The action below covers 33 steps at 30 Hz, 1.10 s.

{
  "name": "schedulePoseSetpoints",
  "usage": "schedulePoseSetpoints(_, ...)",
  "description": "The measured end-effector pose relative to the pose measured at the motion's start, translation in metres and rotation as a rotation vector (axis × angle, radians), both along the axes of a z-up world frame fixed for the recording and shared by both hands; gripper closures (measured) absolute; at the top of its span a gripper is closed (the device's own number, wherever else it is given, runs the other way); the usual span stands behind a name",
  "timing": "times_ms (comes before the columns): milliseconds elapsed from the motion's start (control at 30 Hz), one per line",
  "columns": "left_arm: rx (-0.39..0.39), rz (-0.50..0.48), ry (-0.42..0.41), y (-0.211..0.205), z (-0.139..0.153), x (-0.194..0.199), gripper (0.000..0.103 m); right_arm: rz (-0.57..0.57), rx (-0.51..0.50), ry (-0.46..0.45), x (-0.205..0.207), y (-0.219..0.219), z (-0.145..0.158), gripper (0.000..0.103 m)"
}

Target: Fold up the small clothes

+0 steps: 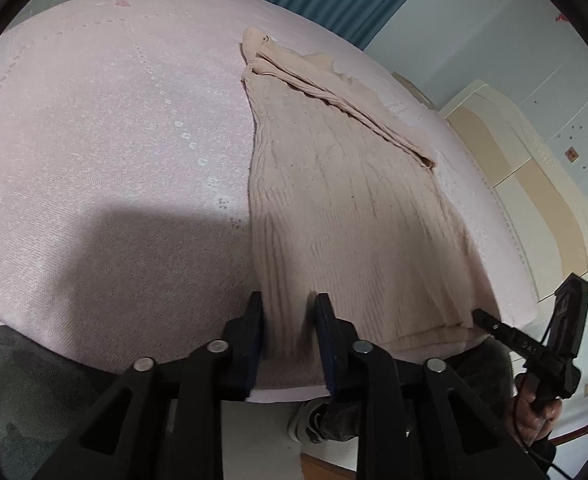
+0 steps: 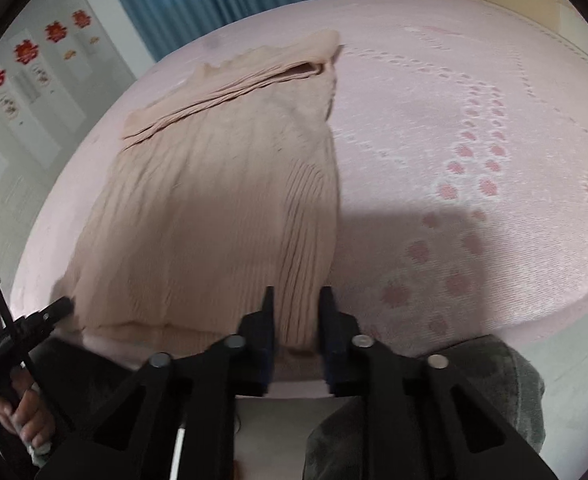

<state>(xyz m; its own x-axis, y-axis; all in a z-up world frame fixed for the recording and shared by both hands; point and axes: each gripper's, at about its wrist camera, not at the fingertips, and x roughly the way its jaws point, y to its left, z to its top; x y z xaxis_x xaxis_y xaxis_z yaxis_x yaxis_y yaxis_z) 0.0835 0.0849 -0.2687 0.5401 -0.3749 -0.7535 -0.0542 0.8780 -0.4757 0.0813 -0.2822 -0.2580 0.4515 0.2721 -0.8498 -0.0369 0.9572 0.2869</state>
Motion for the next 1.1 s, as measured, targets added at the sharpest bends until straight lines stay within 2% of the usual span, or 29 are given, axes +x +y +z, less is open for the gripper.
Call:
schedulePoseSetpoints(33,0.003,-0.001,0.001,-0.001,0.000,0.000,0.082,-0.002,0.010,0.004,0.001,-0.001,-0.001,0.090)
schedulePoseSetpoints(100,-0.008,-0.012,0.005,-0.001,0.000,-0.001,0.090,-0.004,0.033,0.008,0.001,-0.003,-0.001,0.093)
schedulePoseSetpoints(200,-0.007,-0.020,-0.002,-0.004,0.002,-0.002,0.094,-0.010,0.072,-0.005,-0.002,-0.007,0.001,0.094)
schedulePoseSetpoints(400,-0.011,-0.001,-0.075,-0.003,0.018,-0.005,0.095,-0.046,0.180,-0.051,-0.006,-0.022,0.013,0.095)
schedulePoseSetpoints(567,-0.092,0.043,-0.126,0.011,0.039,0.002,0.097,-0.088,0.258,-0.120,0.000,-0.032,0.035,0.095)
schedulePoseSetpoints(633,-0.123,0.063,-0.137,0.018,0.049,0.012,0.097,-0.099,0.304,-0.135,0.011,-0.033,0.044,0.095)
schedulePoseSetpoints(933,-0.057,0.130,-0.236,0.027,0.099,0.071,0.097,-0.110,0.407,-0.267,0.079,-0.021,0.104,0.095)
schedulePoseSetpoints(1100,-0.047,0.196,-0.252,0.034,0.110,0.124,0.097,-0.147,0.424,-0.287,0.128,-0.013,0.116,0.095)
